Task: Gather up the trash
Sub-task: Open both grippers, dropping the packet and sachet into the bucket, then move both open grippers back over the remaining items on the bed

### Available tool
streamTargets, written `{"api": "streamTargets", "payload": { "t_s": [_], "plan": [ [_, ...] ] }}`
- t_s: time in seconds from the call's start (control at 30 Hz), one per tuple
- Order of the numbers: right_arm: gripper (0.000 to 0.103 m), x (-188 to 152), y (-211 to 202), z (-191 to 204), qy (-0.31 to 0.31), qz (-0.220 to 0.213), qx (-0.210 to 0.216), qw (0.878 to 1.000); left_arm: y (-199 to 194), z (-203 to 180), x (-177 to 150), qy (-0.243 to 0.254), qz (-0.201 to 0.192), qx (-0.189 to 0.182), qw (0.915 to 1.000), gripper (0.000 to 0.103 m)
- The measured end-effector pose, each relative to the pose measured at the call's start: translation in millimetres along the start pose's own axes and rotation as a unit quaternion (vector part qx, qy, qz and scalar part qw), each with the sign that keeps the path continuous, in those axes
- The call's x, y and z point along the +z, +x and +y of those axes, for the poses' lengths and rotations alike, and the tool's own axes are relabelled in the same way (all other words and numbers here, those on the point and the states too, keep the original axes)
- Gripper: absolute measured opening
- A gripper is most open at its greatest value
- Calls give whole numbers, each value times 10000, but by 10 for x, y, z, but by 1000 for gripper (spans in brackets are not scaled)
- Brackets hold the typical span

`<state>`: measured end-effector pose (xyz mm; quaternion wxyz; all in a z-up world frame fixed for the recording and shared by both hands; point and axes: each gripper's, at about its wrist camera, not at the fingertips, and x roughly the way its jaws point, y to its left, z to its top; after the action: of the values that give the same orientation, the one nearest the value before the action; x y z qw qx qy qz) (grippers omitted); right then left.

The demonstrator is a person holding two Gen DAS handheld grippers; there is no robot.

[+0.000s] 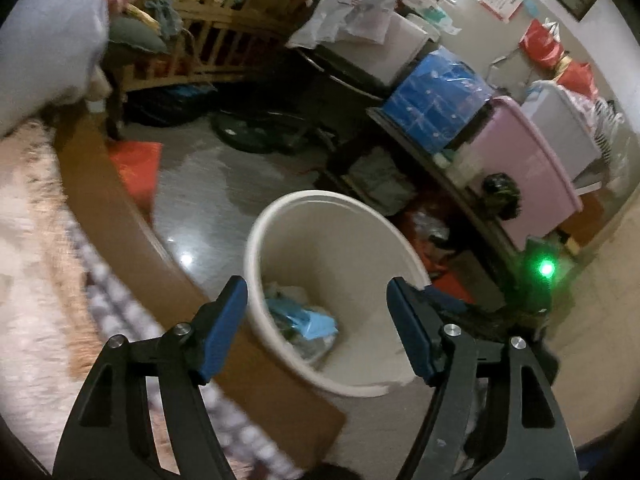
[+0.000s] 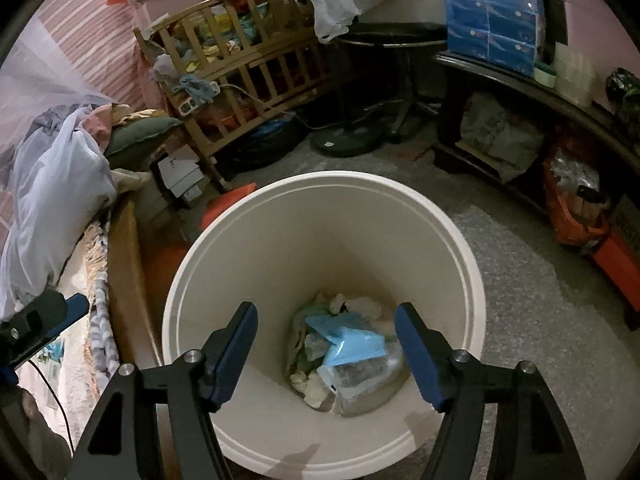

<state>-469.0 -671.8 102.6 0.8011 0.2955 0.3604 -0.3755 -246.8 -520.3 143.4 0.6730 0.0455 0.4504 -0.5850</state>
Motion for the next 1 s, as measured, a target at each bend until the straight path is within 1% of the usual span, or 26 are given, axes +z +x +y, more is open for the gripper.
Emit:
{"api": "streamTargets", "payload": {
  "t_s": [0.17, 0.3, 0.47, 0.6, 0.73, 1.0],
  "plan": [
    [69, -61, -6, 140, -86, -12, 108, 9999, -176, 192, -96, 42, -182, 542, 9984, 71],
    [69, -109, -32, 306, -196, -39, 232, 9995, -346, 315, -194, 154, -358, 1075, 9934, 71],
    [69, -172, -40, 609, -430, -34, 355, 9984, -581, 504, -319, 102, -552, 1437, 9880, 71],
    [69, -227, -39, 878, -666, -18, 458, 9967, -797, 692, -421, -2, -717, 1843, 9802, 71],
    [69, -303, -22, 1194, -897, 37, 608, 9941, -1000, 896, -491, -167, -804, 2180, 9725, 71],
    [69, -494, 22, 1870, -1548, 166, 906, 9836, -1404, 1324, -680, -533, -847, 2651, 9590, 71]
  ]
}}
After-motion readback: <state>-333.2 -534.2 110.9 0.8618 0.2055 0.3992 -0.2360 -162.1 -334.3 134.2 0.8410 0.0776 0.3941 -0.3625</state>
